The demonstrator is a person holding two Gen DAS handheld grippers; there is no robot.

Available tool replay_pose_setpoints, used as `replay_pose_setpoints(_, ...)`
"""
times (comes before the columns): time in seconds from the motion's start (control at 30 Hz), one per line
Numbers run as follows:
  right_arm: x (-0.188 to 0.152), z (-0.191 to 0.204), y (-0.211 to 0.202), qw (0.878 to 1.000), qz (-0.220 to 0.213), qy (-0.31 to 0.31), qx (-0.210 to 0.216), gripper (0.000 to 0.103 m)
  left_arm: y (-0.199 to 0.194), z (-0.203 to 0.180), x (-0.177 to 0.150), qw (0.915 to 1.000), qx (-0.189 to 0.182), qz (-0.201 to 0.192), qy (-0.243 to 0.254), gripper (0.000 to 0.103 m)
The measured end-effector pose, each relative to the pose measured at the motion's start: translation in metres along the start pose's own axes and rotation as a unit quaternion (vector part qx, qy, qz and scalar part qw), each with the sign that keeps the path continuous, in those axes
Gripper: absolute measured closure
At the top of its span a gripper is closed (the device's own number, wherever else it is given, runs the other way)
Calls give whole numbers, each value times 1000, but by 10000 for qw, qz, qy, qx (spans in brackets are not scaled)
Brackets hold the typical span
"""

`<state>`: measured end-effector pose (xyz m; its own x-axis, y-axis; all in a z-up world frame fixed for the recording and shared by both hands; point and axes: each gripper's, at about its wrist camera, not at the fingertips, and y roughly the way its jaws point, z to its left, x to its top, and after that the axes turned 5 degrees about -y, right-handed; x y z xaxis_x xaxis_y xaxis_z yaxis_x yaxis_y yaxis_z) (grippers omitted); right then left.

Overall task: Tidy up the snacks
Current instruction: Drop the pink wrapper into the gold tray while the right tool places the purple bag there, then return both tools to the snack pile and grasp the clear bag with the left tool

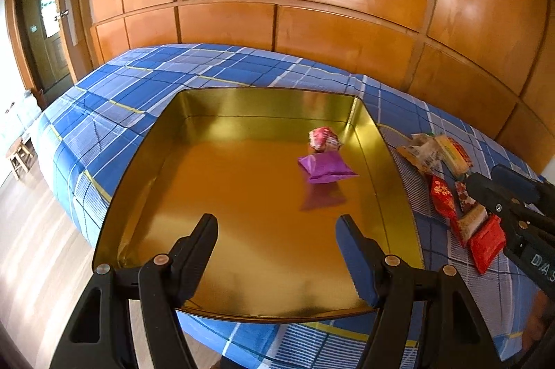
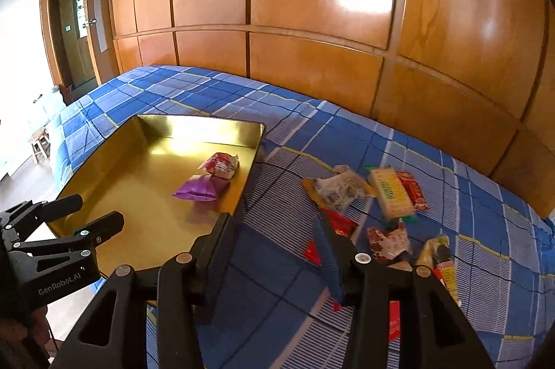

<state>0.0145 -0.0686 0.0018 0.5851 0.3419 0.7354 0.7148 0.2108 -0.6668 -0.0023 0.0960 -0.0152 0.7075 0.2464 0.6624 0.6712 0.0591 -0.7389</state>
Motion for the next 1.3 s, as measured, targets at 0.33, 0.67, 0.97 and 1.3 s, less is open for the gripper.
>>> replay_pose_setpoints(0.33,-13,-13,-4,9999,19,74,-141,54,-3,-24,-1,9994,-154,22,321,32)
replay_pose_setpoints(0.67,-31,-40,-1,9990,173,268,-301,54,-4,-49,-2,9970,-352,95,681,32)
replay_pose_setpoints(0.97,-71,-120,-2,9921,817,632,-717,54,5,-88,10,9890,-825,281,1191,32)
replay_pose_setpoints(1.3,-80,-211,-15,9860,1092,996,-768,54,42,-146,43,9760,-1208,753,1650,48)
